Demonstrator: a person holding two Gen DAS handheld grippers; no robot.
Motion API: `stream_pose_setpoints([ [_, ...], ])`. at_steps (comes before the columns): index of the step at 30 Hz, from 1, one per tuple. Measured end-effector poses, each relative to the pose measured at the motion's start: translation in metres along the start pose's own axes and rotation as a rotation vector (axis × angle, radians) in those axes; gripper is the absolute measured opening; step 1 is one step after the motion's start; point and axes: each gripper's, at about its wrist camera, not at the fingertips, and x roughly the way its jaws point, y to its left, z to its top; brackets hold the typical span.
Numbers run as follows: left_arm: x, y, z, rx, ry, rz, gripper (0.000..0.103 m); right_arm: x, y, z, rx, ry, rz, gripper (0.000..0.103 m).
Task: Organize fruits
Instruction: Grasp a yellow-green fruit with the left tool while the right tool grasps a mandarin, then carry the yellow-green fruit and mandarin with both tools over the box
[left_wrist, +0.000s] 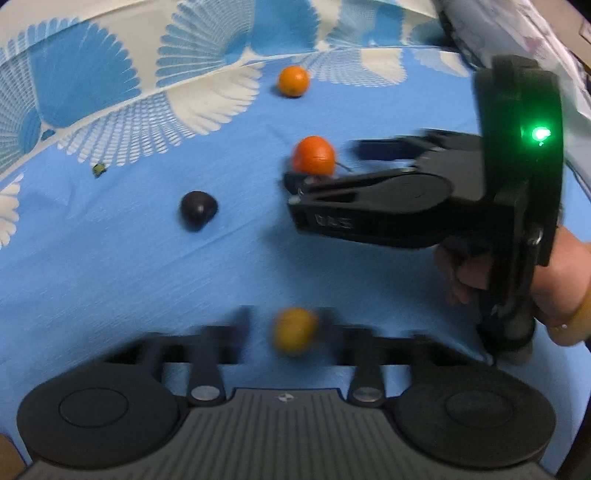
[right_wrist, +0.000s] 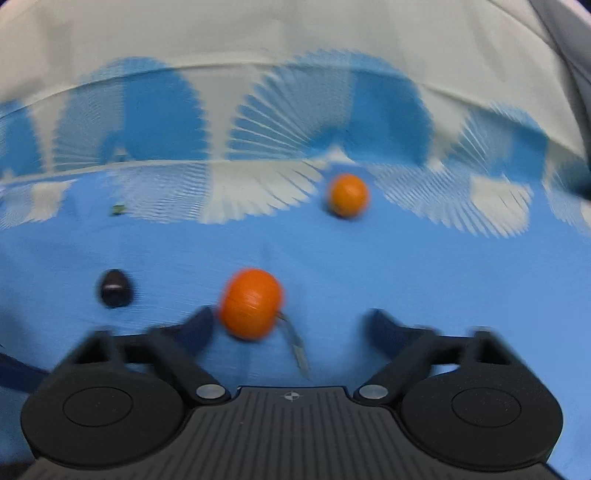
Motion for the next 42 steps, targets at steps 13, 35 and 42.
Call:
stream_pose_setpoints([
  [13,-0.100,-0.003,-0.030,-0.092,-0.055,-0.006,0.028,-0.104,-0.003,-0.002,0.044,-0.049,-0.054,0.035],
  [35,-0.374,0.007,-0.227,-0.292,-0.088,0.113,0.028,-0.460,0.182,-0.049,0.131,-0.080,0.168,0.036],
  [42,-0.429,0.020,-0.282,-0.368,-0.125,0.169,0.028,-0.519,0.244,-0.065,0.073,-0.112,0.234,0.036],
])
